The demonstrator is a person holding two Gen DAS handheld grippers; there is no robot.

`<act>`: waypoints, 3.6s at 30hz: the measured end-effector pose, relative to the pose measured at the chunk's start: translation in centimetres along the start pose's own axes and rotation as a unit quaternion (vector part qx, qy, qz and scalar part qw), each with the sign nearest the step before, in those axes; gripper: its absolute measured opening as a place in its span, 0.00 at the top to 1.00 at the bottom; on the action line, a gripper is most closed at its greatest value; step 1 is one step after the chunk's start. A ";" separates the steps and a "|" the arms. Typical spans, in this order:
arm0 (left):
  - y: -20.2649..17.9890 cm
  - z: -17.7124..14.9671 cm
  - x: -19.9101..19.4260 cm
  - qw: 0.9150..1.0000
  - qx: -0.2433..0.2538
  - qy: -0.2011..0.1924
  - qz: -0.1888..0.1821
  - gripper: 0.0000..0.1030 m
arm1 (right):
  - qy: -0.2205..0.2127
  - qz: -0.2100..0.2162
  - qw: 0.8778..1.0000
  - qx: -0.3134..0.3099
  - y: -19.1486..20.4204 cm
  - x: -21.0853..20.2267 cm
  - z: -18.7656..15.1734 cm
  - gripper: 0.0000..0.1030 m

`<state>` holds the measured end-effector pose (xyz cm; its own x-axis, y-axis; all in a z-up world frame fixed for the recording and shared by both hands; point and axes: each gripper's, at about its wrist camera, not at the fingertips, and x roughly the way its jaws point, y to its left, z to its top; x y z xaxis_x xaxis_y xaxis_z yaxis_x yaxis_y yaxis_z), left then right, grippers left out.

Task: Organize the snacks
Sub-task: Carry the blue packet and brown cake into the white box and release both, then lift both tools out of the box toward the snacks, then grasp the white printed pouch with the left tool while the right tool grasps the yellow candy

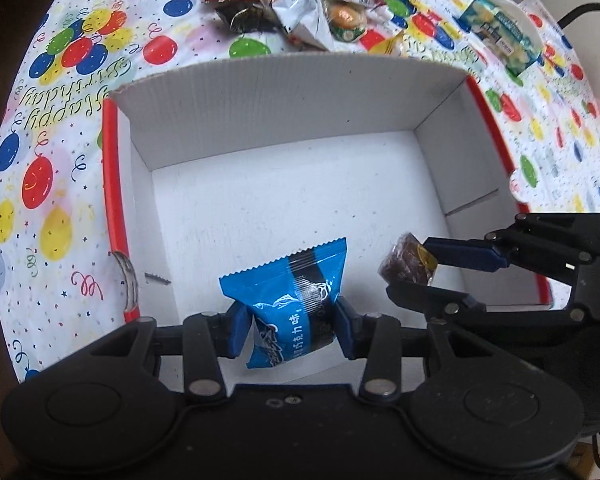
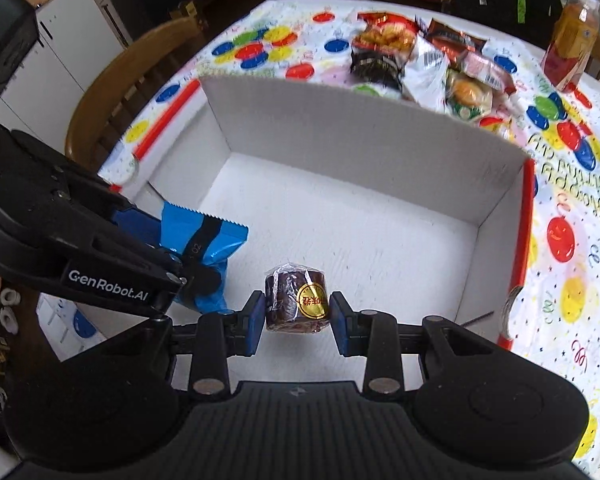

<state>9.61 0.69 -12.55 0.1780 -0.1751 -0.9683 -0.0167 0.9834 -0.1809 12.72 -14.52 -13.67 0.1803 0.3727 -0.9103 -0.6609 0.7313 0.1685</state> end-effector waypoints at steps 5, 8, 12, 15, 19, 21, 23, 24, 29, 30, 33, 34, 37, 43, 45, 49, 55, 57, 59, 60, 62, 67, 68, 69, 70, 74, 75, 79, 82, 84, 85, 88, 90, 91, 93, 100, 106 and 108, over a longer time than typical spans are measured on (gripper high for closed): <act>-0.3 0.0 1.2 1.000 0.011 0.016 0.001 0.60 | 0.025 -0.005 1.000 0.006 -0.6 1.8 -0.6 0.67; -0.5 0.1 1.8 1.000 0.016 0.023 0.003 0.60 | 0.037 -0.010 0.999 0.002 -0.6 2.8 -0.9 0.67; -0.6 0.3 2.8 0.999 0.016 0.032 0.004 0.60 | 0.043 -0.013 0.999 0.004 -0.5 3.3 -1.2 0.67; -0.5 0.2 3.4 0.999 0.014 0.038 0.003 0.59 | 0.048 -0.018 0.999 0.000 -0.4 3.6 -1.4 0.67; -0.4 0.3 4.0 0.999 0.006 0.042 -0.001 0.58 | 0.050 -0.021 0.999 -0.002 -0.2 3.7 -1.7 0.66; -0.4 0.2 4.3 0.999 0.003 0.044 -0.002 0.58 | 0.049 -0.022 0.999 -0.003 -0.1 3.7 -1.7 0.66; -0.3 0.2 4.4 0.999 0.001 0.045 -0.003 0.58 | 0.048 -0.021 0.999 -0.006 -0.1 3.8 -1.6 0.66; -0.3 0.1 4.3 0.999 0.001 0.044 -0.004 0.58 | 0.046 -0.021 0.999 -0.009 0.0 3.7 -1.6 0.66; -0.3 0.1 4.2 0.999 0.001 0.039 -0.002 0.48 | 0.031 -0.017 0.999 -0.005 -0.1 2.7 -1.3 0.64; -0.3 0.1 4.0 0.999 0.000 0.036 -0.003 0.47 | 0.029 -0.016 0.999 -0.005 -0.1 2.4 -1.3 0.63; -0.4 0.1 3.3 1.000 0.004 0.026 -0.011 0.41 | 0.018 -0.013 1.000 -0.002 -0.3 1.3 -1.3 0.54; -0.3 0.0 2.9 1.000 0.007 0.022 -0.010 0.40 | 0.013 -0.012 1.000 -0.001 -0.4 0.8 -1.3 0.53; -0.3 0.0 1.8 1.000 0.009 0.011 -0.010 0.39 | 0.000 -0.007 1.000 0.000 -0.5 -0.6 -1.2 0.52; -0.5 0.0 -1.0 0.999 0.018 -0.027 -0.008 0.30 | -0.033 0.001 0.999 0.006 -1.0 -4.3 -0.9 0.49; -0.7 0.3 -1.8 0.999 0.019 -0.040 -0.011 0.30 | -0.046 0.001 0.999 0.012 -1.4 -5.5 -0.7 0.49; -1.5 0.5 -3.6 0.997 0.025 -0.069 -0.018 0.28 | -0.073 0.000 0.997 0.026 -2.5 -8.1 -0.2 0.47; -2.7 1.0 -5.9 0.993 0.037 -0.113 -0.014 0.24 | -0.113 -0.008 0.992 0.049 -4.3 -11.2 0.6 0.36; -3.1 1.3 -6.6 0.991 0.041 -0.127 -0.014 0.22 | -0.123 -0.007 0.991 0.057 -5.0 -12.1 0.9 0.35; -3.6 1.5 -7.2 0.989 0.047 -0.140 -0.013 0.20 | -0.134 -0.009 0.989 0.061 -5.5 -12.8 1.2 0.32; -3.7 1.6 -7.5 0.988 0.050 -0.146 -0.013 0.19 | -0.139 -0.009 0.988 0.063 -5.8 -13.1 1.4 0.31; -4.1 2.0 -8.1 0.986 0.054 -0.159 -0.014 0.17 | -0.148 -0.011 0.987 0.066 -6.4 -13.8 1.8 0.31; -4.7 3.2 -9.3 0.978 0.060 -0.197 0.000 0.17 | -0.166 -0.017 0.983 0.074 -8.2 -15.1 3.2 0.28; -4.9 3.6 -9.4 0.977 0.062 -0.204 0.004 0.17 | -0.169 -0.018 0.983 0.077 -8.6 -15.2 3.4 0.26; -4.9 3.8 -9.6 0.976 0.062 -0.211 0.006 0.16 | -0.171 -0.019 0.982 0.079 -9.1 -15.4 3.7 0.25; -5.1 4.2 -9.7 0.974 0.061 -0.217 0.008 0.14 | -0.174 -0.021 0.981 0.082 -9.6 -15.4 4.0 0.25; -5.5 5.9 -9.7 0.972 0.053 -0.229 0.011 0.09 | -0.174 -0.026 0.979 0.100 -11.9 -15.1 5.1 0.22; -5.6 6.3 -9.6 0.971 0.050 -0.231 0.012 0.07 | -0.174 -0.028 0.979 0.104 -12.5 -15.0 5.3 0.22; -5.9 8.2 -9.1 0.969 0.035 -0.243 0.021 0.01 | -0.162 -0.028 0.980 0.115 -14.9 -13.9 6.3 0.22; -6.0 10.0 -8.4 0.969 0.020 -0.244 0.031 0.01 | -0.151 -0.026 0.982 0.113 -16.3 -12.8 7.0 0.22; -6.2 11.3 -7.9 0.969 0.012 -0.243 0.034 0.01 | -0.143 -0.026 0.983 0.111 -17.2 -12.0 7.5 0.22; -6.3 12.0 -7.6 0.969 0.009 -0.243 0.037 0.01 | -0.140 -0.025 0.984 0.110 -17.6 -11.6 7.8 0.22; -6.7 14.0 -6.8 0.969 0.000 -0.242 0.043 0.01 | -0.128 -0.024 0.985 0.111 -18.9 -9.9 8.5 0.22; -7.0 15.4 -6.3 0.970 -0.005 -0.240 0.043 0.01 | -0.119 -0.020 0.986 0.112 -19.7 -8.9 9.1 0.22; -7.2 16.2 -5.9 0.970 -0.007 -0.239 0.042 0.01 | -0.114 -0.018 0.987 0.112 -20.1 -8.2 9.3 0.22; -7.4 17.5 -5.2 0.971 -0.009 -0.234 0.041 0.01 | -0.106 -0.012 0.988 0.113 -20.8 -7.0 9.6 0.22; -8.6 22.4 -1.6 0.979 -0.002 -0.197 0.046 0.01 | -0.069 0.010 0.991 0.116 -22.6 -2.2 10.4 0.22; -9.0 26.3 2.2 0.988 -0.002 -0.147 0.043 0.01 | -0.044 0.023 0.993 0.111 -23.6 1.0 10.8 0.22; -9.4 27.4 3.7 0.992 0.010 -0.122 0.042 0.01 | -0.039 0.027 0.993 0.112 -23.9 1.8 10.9 0.22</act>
<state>37.40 -7.83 -9.68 0.4096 -0.0778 -0.9089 -0.0226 0.9952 -0.0954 36.80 -25.13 -15.20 0.2104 0.4511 -0.8673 -0.4936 0.8148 0.3040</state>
